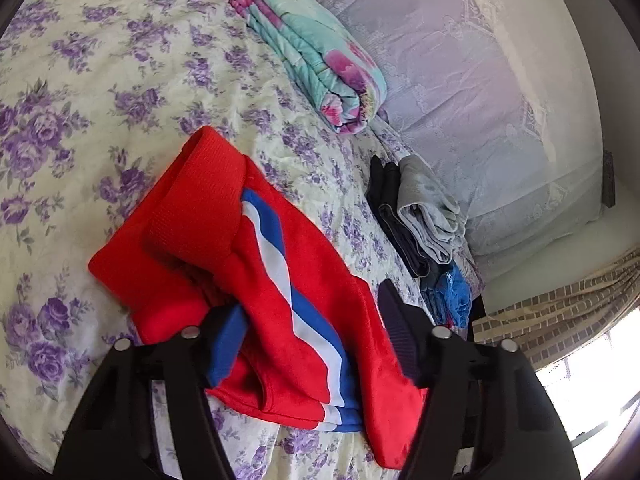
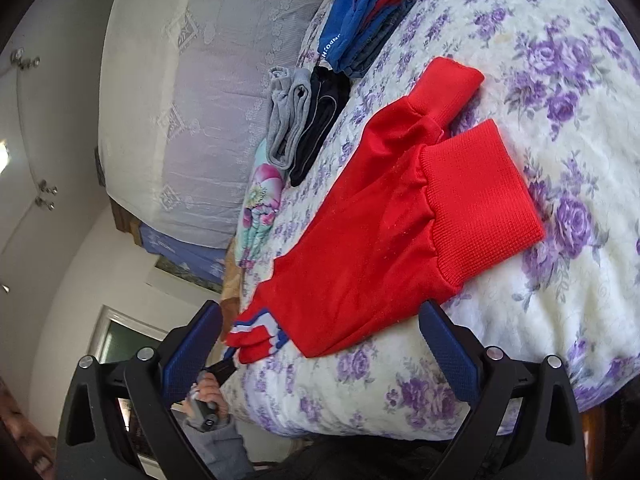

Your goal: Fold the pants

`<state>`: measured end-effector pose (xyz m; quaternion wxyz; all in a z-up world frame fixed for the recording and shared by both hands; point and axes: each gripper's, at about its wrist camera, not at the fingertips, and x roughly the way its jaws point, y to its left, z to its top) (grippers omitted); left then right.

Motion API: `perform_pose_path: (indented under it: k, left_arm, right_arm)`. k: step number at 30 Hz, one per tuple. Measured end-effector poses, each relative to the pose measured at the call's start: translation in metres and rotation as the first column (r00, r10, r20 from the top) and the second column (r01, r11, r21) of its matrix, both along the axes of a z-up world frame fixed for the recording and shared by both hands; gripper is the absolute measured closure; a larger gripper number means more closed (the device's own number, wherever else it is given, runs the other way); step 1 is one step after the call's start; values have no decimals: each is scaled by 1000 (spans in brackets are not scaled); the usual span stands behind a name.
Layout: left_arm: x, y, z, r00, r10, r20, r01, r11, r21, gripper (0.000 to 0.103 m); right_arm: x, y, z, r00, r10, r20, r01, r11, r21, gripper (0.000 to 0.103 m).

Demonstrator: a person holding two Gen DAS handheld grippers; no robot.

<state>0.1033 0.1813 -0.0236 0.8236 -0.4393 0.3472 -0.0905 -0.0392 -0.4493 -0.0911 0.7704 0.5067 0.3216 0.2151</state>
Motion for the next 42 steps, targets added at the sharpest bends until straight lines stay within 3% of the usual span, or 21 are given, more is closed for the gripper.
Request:
perform_pose_path:
  k: [3,5,9,13,16,18,20,25,33,37,42]
  left_arm:
    - [1,-7,7,998,-45,38,43,998,44,81]
    - [1,-9,9,997,-62,51,59,997,56,85]
    - [0,-8,11,995,-69,65,65,996,68,88]
    - [1,-5,6,995,-81,63,78,995,56,94]
    - [1,-3,2,995,-81,59,78,996,44,95]
    - [1,0,0,995,-82,57,81,996,32,98]
    - [0,3,0,995,-81,58,80,997,18,100]
    - [-4,9,15,993,-82,86,81,996,26,100]
    - [20,18,55,986,-71,150,65,997,46,100]
    - [61,13,76,987,-68,145,55,995,87,100]
    - [148,12,78,995,-22,93,16,998,66,100]
  right_arm:
    - [-3,-5,-8,1000,-4,-14,5,996,91,4]
    - [-4,-5,-12,1000,2,-29,1,995,101,9]
    - [-2,-4,-18,997,1,-74,6,995,98,36]
    - [4,-3,-27,992,-26,-126,32,998,49,46]
    - [10,1,-26,993,-20,-116,22,1000,16,54]
    - [13,2,-27,995,-23,-101,24,1000,10,81]
    - [14,-1,-25,996,-44,-73,45,999,16,93]
    - [21,-13,4,998,-50,38,49,999,16,95]
    - [67,-49,55,989,-84,118,79,996,47,95]
    - [124,-64,72,991,-94,100,95,995,-4,95]
    - [244,-71,77,990,-140,33,142,987,-72,94]
